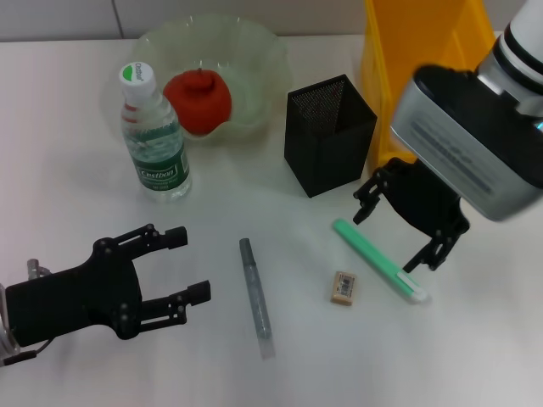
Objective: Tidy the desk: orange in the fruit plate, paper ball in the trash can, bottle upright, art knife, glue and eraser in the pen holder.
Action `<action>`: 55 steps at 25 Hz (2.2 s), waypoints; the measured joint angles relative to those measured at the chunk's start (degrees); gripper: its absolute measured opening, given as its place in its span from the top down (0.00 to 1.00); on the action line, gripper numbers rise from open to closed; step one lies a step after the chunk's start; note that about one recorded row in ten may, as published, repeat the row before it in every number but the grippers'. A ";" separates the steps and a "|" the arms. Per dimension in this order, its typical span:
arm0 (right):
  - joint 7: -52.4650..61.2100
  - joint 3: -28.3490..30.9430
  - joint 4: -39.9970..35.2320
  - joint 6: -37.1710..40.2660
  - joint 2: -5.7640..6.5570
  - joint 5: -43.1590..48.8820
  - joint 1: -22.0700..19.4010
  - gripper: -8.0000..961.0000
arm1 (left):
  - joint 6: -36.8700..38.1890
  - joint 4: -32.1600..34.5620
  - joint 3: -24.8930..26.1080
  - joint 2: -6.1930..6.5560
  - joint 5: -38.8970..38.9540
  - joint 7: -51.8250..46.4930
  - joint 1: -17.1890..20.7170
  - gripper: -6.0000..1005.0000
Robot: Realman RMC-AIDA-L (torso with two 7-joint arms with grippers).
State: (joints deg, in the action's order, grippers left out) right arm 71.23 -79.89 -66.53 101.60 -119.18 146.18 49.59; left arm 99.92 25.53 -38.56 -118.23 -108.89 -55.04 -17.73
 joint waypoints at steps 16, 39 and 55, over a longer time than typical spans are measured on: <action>-37.56 -6.64 0.17 -0.62 -0.18 3.02 -1.50 0.16 | 0.10 -1.62 5.45 0.20 0.11 0.08 -0.15 0.19; -48.64 -14.29 4.17 -7.14 -0.44 2.95 -2.67 0.38 | -0.83 -1.77 5.38 0.17 -0.08 1.74 -1.26 0.19; -52.00 -14.41 9.86 -9.58 -0.44 2.64 -0.76 0.61 | -0.89 -2.37 5.51 -0.12 0.04 1.85 -1.08 0.19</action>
State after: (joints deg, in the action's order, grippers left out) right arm 19.23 -94.30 -56.66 92.02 -119.62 148.82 48.83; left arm 99.04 23.17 -33.05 -118.35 -108.85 -53.19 -18.81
